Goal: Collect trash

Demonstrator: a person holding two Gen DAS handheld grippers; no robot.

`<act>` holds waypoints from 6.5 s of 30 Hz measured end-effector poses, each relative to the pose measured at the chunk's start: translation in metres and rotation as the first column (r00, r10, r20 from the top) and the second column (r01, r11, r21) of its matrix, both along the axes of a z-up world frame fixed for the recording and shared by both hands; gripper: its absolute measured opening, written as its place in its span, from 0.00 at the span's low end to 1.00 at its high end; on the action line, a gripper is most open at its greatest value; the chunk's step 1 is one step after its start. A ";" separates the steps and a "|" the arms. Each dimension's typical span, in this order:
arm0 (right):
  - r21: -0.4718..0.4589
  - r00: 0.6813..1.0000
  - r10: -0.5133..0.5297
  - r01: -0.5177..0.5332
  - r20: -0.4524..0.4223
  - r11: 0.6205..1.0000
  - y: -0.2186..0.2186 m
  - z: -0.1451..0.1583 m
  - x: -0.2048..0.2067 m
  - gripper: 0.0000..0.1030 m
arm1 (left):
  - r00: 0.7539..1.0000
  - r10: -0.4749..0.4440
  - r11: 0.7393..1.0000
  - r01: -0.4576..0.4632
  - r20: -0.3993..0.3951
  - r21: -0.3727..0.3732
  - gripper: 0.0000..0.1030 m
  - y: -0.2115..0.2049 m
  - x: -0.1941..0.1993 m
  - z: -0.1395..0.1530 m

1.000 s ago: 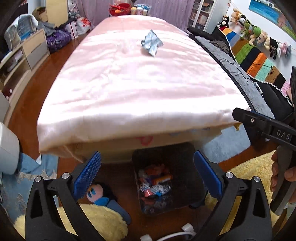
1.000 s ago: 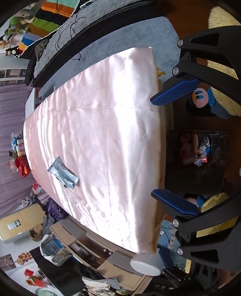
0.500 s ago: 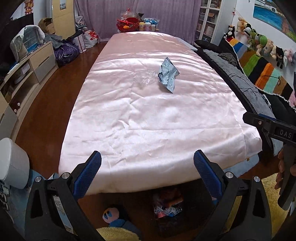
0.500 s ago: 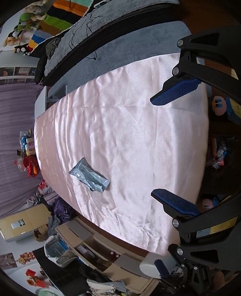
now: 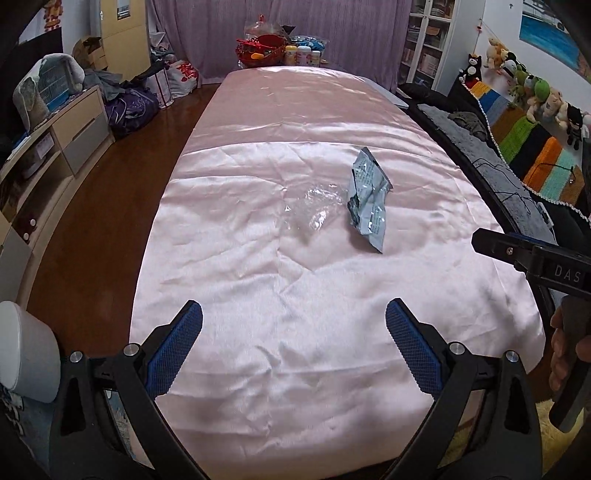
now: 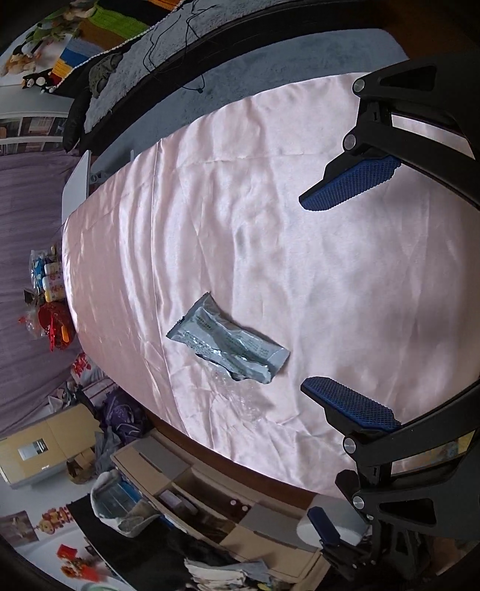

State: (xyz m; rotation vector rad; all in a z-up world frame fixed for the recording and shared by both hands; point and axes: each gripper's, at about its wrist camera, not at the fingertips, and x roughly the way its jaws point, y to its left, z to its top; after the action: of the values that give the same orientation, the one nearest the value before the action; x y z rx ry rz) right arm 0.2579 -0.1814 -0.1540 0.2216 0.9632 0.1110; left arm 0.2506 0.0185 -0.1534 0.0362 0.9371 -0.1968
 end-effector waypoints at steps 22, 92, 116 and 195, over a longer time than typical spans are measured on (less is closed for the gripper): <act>0.022 0.993 -0.067 0.069 -0.095 0.997 0.041 -0.038 0.154 0.89 | 0.993 -0.088 0.996 0.089 -0.079 0.015 0.75 -0.022 0.115 -0.046; -0.055 0.986 0.119 -0.126 -0.118 0.990 0.016 -0.086 -0.230 0.39 | 0.962 -0.128 0.990 0.110 -0.241 -0.088 0.22 -0.037 -0.223 -0.093; 0.040 0.946 0.079 -0.070 -0.313 0.997 0.010 -0.160 -0.196 0.70 | 0.906 -0.141 0.990 0.123 -0.400 -0.072 0.32 -0.055 -0.191 -0.156; -0.225 0.799 -0.032 0.207 0.600 0.952 0.005 0.200 -0.341 0.97 | 0.846 0.067 0.997 -0.042 0.529 -0.059 0.92 -0.003 -0.316 0.209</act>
State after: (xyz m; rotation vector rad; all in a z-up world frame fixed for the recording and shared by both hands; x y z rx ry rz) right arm -0.0828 -0.1768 0.0463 -0.0231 0.3239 -0.0764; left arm -0.0659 0.0152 0.0559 0.0199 0.3747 -0.1438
